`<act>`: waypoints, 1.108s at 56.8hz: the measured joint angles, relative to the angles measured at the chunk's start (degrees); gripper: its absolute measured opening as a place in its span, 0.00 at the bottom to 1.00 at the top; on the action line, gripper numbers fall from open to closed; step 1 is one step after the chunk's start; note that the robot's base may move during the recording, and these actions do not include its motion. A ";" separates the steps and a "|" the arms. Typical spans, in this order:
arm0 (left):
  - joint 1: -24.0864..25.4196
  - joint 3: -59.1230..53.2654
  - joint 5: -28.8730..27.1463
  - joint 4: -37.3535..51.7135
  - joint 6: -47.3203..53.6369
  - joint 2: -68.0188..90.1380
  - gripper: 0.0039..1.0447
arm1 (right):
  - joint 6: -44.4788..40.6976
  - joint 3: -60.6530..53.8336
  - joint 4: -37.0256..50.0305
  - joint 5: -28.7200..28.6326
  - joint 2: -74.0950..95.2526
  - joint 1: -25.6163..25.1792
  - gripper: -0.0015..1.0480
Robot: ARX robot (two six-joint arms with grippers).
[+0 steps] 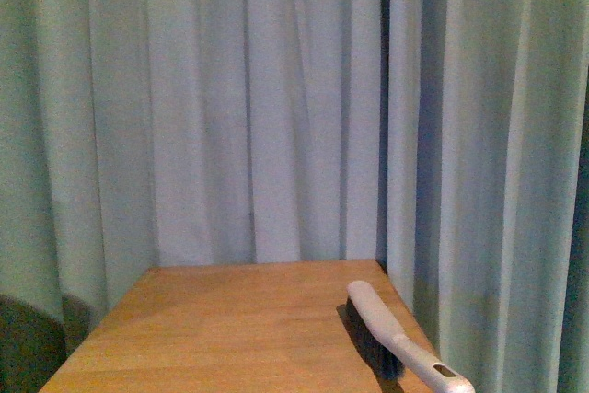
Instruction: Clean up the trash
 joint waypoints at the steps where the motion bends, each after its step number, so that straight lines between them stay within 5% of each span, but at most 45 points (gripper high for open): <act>1: 0.02 0.00 -0.02 0.00 -0.04 0.00 0.26 | -0.20 0.31 0.17 3.96 2.01 1.36 0.93; 7: 0.02 0.00 -0.09 0.00 -0.24 -0.13 0.26 | 0.57 2.99 1.92 11.39 12.85 3.89 0.93; 16: 0.02 0.00 -0.04 0.00 -0.33 -0.13 0.26 | 6.01 13.99 4.42 1.53 29.81 5.73 0.93; 30: 0.02 0.00 -0.04 0.00 -0.42 -0.17 0.26 | 18.43 39.28 -10.43 -11.67 58.55 9.57 0.93; 47: 0.02 0.00 -0.04 0.00 -0.44 -0.20 0.26 | 24.68 61.64 -20.35 -14.38 79.36 15.02 0.93; 63: 0.02 0.00 -0.04 0.00 -0.46 -0.20 0.26 | 27.82 70.75 -25.99 -14.88 92.19 17.38 0.93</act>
